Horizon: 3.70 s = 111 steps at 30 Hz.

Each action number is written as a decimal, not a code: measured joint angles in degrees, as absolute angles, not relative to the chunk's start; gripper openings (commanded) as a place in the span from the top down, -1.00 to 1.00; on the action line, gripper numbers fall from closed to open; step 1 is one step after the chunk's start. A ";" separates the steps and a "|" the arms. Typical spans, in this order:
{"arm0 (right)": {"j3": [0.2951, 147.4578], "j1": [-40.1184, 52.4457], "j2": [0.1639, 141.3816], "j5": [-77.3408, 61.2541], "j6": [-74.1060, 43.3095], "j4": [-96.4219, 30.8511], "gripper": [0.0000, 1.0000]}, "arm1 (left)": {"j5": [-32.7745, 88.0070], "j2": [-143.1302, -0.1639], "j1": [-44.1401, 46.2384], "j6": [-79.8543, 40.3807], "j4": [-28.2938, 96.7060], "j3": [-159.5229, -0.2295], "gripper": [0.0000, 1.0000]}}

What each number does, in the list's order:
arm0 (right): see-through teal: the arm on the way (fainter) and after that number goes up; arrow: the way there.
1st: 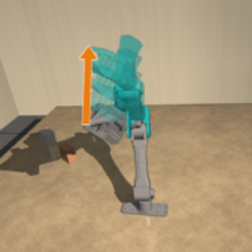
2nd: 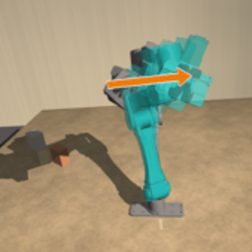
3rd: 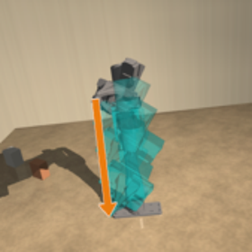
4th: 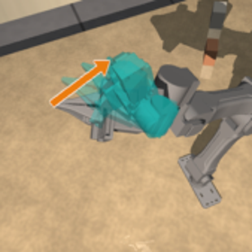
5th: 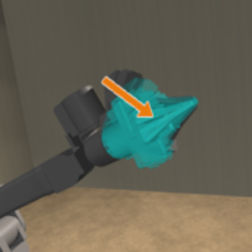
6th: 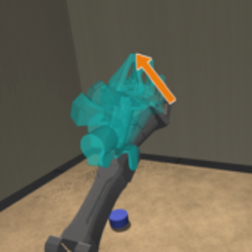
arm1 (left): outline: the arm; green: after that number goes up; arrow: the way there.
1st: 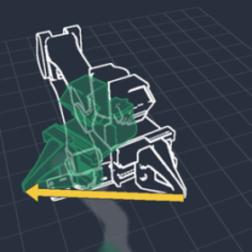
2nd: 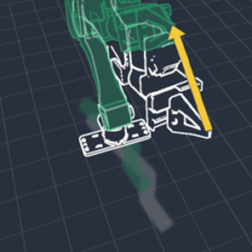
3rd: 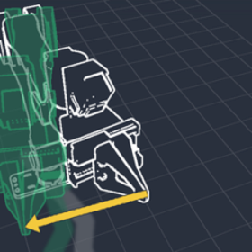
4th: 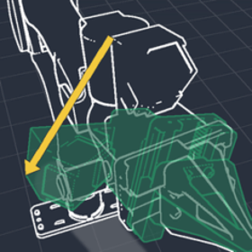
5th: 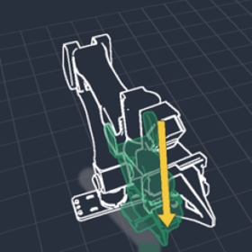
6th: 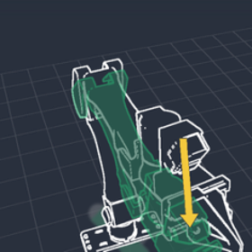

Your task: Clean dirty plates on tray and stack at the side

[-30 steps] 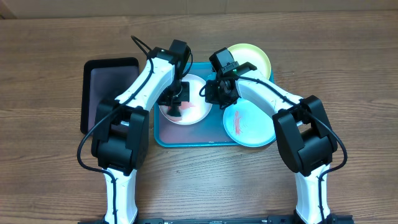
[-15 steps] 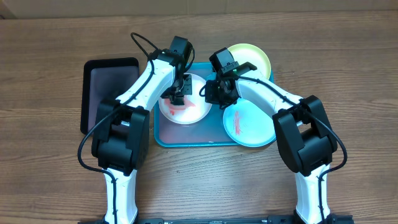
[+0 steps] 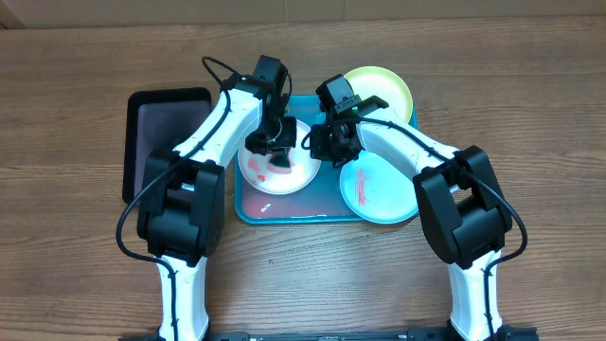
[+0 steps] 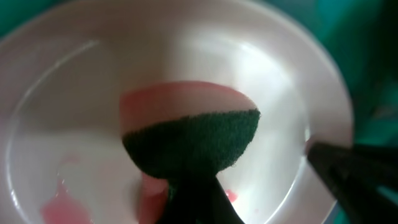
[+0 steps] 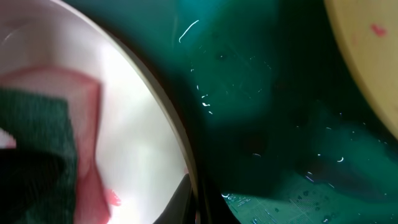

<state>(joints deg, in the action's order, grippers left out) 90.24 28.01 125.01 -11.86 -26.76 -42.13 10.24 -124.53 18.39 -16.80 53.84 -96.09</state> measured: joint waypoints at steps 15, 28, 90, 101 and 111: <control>90.24 28.08 125.01 -12.19 -26.72 -42.22 0.93 | -2.55 -124.53 20.08 -25.34 57.39 -95.94 0.92; 90.24 28.08 125.01 -12.19 -26.57 -42.61 0.93 | 8.10 -124.53 21.10 -21.43 45.21 -94.02 0.92; 89.82 40.23 107.57 34.94 -26.87 -55.46 0.93 | 2.17 -125.08 4.49 -20.60 81.82 -125.19 0.92; 89.82 51.33 107.57 63.35 -32.93 -58.81 0.93 | 2.17 -125.08 4.49 -20.58 81.67 -125.19 0.92; 89.82 57.23 107.57 82.96 -36.84 -60.16 0.93 | 2.17 -125.08 4.49 -20.56 81.69 -125.19 0.92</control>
<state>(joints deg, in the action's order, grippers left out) 89.82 57.23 107.57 82.96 -36.84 -60.16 2.17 -125.08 4.49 -20.56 81.69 -125.19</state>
